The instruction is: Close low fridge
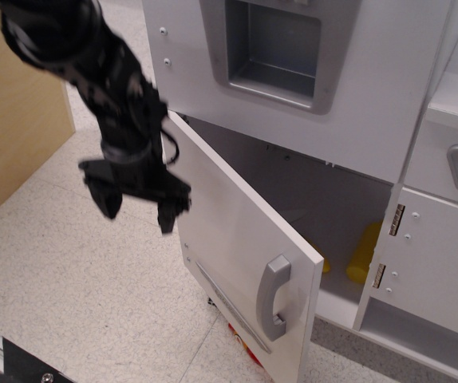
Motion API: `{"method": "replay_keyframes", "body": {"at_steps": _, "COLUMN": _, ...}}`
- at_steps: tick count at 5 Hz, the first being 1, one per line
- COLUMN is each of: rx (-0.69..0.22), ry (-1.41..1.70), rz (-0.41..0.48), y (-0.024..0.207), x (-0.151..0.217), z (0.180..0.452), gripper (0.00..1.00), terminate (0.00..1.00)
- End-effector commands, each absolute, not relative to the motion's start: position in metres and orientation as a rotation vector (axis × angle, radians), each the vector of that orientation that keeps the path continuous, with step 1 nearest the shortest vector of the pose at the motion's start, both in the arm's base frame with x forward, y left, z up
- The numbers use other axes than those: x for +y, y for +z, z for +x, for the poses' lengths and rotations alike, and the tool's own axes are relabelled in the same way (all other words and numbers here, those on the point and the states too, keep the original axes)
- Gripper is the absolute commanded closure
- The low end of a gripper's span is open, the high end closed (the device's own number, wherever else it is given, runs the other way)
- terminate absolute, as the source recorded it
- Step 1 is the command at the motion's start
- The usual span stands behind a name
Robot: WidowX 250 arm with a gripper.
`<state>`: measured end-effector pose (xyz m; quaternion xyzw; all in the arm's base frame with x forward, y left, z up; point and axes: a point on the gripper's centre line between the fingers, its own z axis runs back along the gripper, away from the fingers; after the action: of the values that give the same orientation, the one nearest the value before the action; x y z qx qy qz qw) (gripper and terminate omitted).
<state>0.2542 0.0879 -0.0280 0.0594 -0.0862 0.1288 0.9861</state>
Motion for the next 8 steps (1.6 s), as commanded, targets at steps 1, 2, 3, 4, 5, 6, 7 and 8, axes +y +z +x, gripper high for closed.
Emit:
{"method": "replay_keyframes", "body": {"at_steps": 1, "rx": -0.199, "ry": 0.344, "rz": 0.092, "y": -0.046, "x": 0.068, "z": 0.293, "gripper": 0.00, "terminate": 0.00}}
{"method": "replay_keyframes", "body": {"at_steps": 2, "rx": -0.191, "ry": 0.382, "rz": 0.073, "y": -0.049, "x": 0.057, "z": 0.309, "gripper": 0.00, "terminate": 0.00}}
{"method": "replay_keyframes", "body": {"at_steps": 3, "rx": -0.194, "ry": 0.427, "rz": 0.063, "y": -0.052, "x": 0.048, "z": 0.327, "gripper": 0.00, "terminate": 0.00}}
{"method": "replay_keyframes", "body": {"at_steps": 4, "rx": -0.203, "ry": 0.465, "rz": 0.062, "y": -0.056, "x": 0.043, "z": 0.346, "gripper": 0.00, "terminate": 0.00}}
{"method": "replay_keyframes", "body": {"at_steps": 5, "rx": -0.219, "ry": 0.492, "rz": 0.066, "y": -0.059, "x": 0.042, "z": 0.359, "gripper": 0.00, "terminate": 0.00}}
{"method": "replay_keyframes", "body": {"at_steps": 6, "rx": -0.232, "ry": 0.492, "rz": 0.067, "y": -0.060, "x": 0.045, "z": 0.362, "gripper": 0.00, "terminate": 0.00}}
{"method": "replay_keyframes", "body": {"at_steps": 7, "rx": -0.231, "ry": 0.456, "rz": 0.060, "y": -0.049, "x": 0.048, "z": 0.348, "gripper": 0.00, "terminate": 0.00}}
{"method": "replay_keyframes", "body": {"at_steps": 8, "rx": -0.215, "ry": 0.417, "rz": 0.073, "y": -0.039, "x": 0.055, "z": 0.333, "gripper": 0.00, "terminate": 0.00}}
